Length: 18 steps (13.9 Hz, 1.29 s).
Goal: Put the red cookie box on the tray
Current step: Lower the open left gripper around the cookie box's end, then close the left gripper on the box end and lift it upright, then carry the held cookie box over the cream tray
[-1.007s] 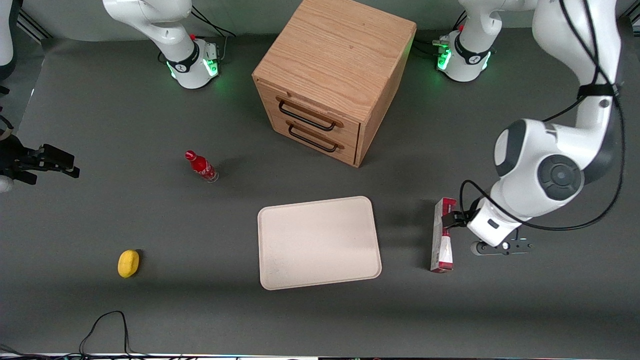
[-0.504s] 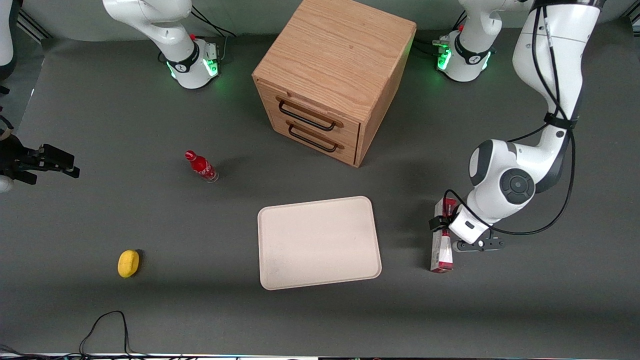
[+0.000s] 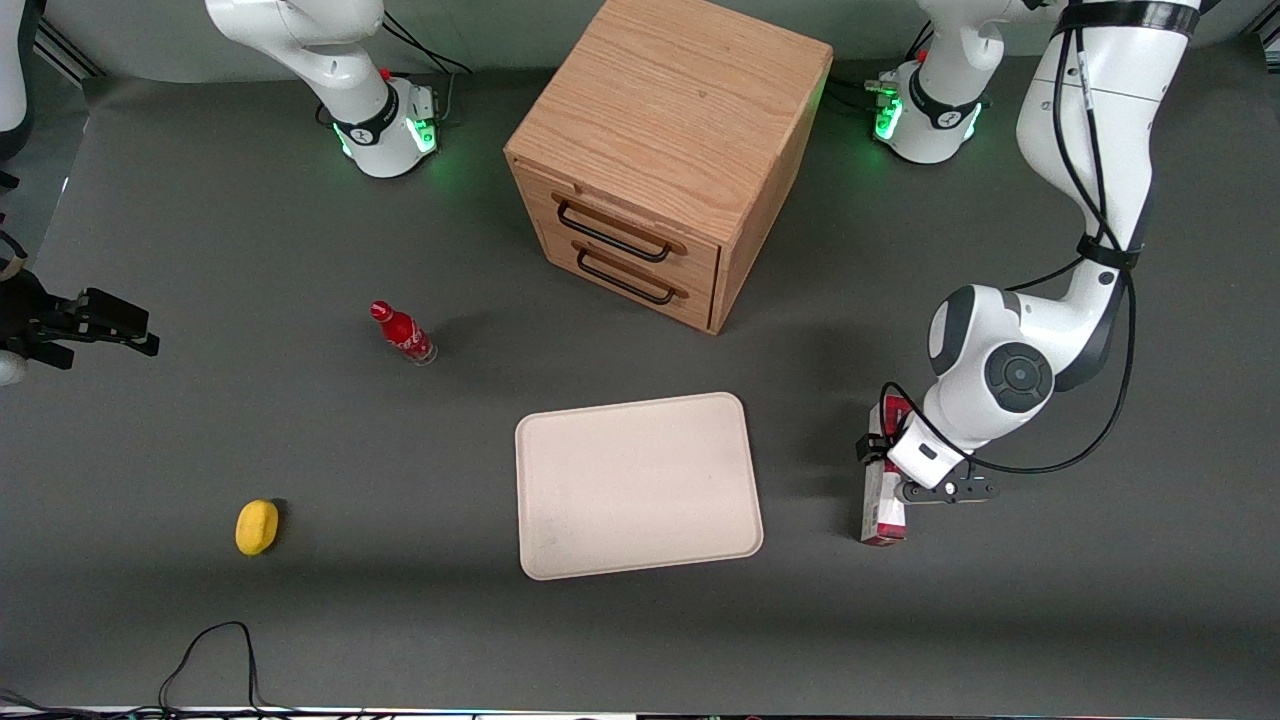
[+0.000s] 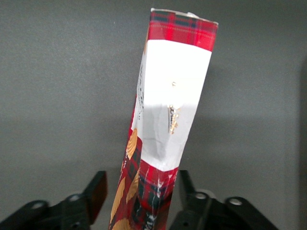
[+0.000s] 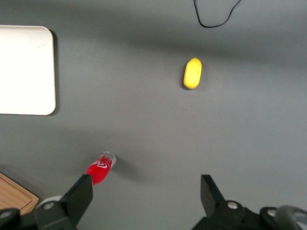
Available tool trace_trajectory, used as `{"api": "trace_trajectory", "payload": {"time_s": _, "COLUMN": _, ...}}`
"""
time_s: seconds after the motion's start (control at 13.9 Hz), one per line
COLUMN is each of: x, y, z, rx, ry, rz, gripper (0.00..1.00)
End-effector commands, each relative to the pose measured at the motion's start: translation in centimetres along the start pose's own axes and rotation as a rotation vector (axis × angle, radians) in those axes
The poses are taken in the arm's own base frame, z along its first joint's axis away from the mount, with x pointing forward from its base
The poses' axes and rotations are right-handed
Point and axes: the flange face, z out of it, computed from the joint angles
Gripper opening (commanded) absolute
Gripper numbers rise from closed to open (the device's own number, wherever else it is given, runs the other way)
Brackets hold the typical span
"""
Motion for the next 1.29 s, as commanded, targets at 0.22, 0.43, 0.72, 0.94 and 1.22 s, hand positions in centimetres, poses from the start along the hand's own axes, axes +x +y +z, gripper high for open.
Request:
{"api": "trace_trajectory", "payload": {"time_s": 0.22, "x": -0.1, "y": 0.5, "z": -0.5, "rx": 0.012, "ry": 0.019, "rz": 0.028, "gripper": 0.0}}
{"api": "trace_trajectory", "payload": {"time_s": 0.43, "x": 0.2, "y": 0.3, "z": -3.6, "rx": 0.018, "ry": 0.037, "rz": 0.028, "gripper": 0.0}}
{"api": "trace_trajectory", "payload": {"time_s": 0.72, "x": -0.6, "y": -0.5, "z": -13.3, "rx": 0.076, "ry": 0.031, "rz": 0.053, "gripper": 0.0}}
{"api": "trace_trajectory", "payload": {"time_s": 0.94, "x": -1.7, "y": -0.5, "z": -22.6, "rx": 0.094, "ry": 0.041, "rz": 0.102, "gripper": 0.0}}
{"api": "trace_trajectory", "payload": {"time_s": 1.22, "x": -1.7, "y": -0.5, "z": -33.0, "rx": 0.098, "ry": -0.002, "rz": 0.153, "gripper": 0.0}}
